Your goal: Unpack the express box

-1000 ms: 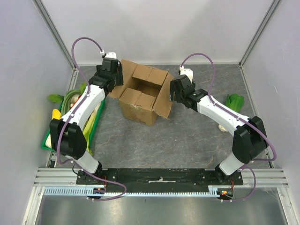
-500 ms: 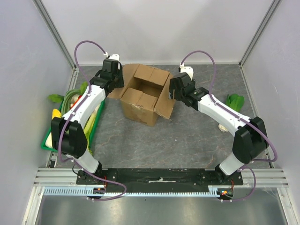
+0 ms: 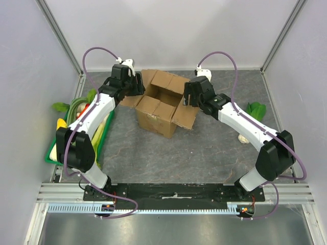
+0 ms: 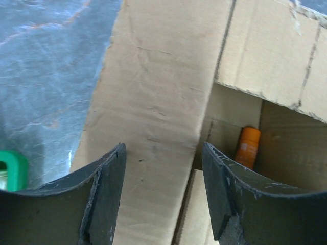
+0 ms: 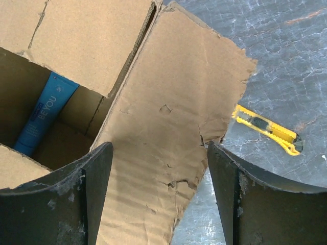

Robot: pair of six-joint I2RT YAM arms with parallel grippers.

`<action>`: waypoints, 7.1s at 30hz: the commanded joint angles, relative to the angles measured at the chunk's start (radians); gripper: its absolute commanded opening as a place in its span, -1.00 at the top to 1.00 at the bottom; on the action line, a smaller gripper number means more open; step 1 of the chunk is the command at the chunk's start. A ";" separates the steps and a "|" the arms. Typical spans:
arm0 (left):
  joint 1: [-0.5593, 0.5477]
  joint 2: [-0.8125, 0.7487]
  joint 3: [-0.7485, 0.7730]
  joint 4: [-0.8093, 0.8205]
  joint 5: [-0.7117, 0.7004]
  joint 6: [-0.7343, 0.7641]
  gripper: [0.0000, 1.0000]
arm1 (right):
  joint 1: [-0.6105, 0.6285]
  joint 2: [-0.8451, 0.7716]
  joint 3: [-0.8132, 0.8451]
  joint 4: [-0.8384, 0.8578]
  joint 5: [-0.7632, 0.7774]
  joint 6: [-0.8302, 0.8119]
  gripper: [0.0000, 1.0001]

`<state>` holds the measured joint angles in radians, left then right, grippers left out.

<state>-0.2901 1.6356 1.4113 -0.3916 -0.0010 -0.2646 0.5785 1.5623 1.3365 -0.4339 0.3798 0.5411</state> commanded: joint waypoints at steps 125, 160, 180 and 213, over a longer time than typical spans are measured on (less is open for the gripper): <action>-0.017 -0.373 -0.305 -0.059 0.378 0.079 -0.23 | -0.074 0.360 0.400 -0.037 -0.265 -0.739 -0.85; -0.253 -0.243 -0.107 0.036 -0.146 0.102 -0.88 | 0.034 -0.041 -0.020 -0.200 0.103 0.266 0.53; -0.435 0.000 -0.042 0.180 -0.688 0.341 -0.90 | 0.032 -0.030 -0.088 -0.183 0.108 0.303 0.31; -0.132 -0.120 -0.043 -0.099 -0.516 0.154 -0.75 | 0.026 -0.010 -0.069 -0.183 0.097 0.283 0.34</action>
<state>-0.4206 1.4776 1.3388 -0.4438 -0.5671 -0.0517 0.6117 1.5532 1.2575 -0.6170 0.4660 0.8146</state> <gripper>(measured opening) 0.891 0.335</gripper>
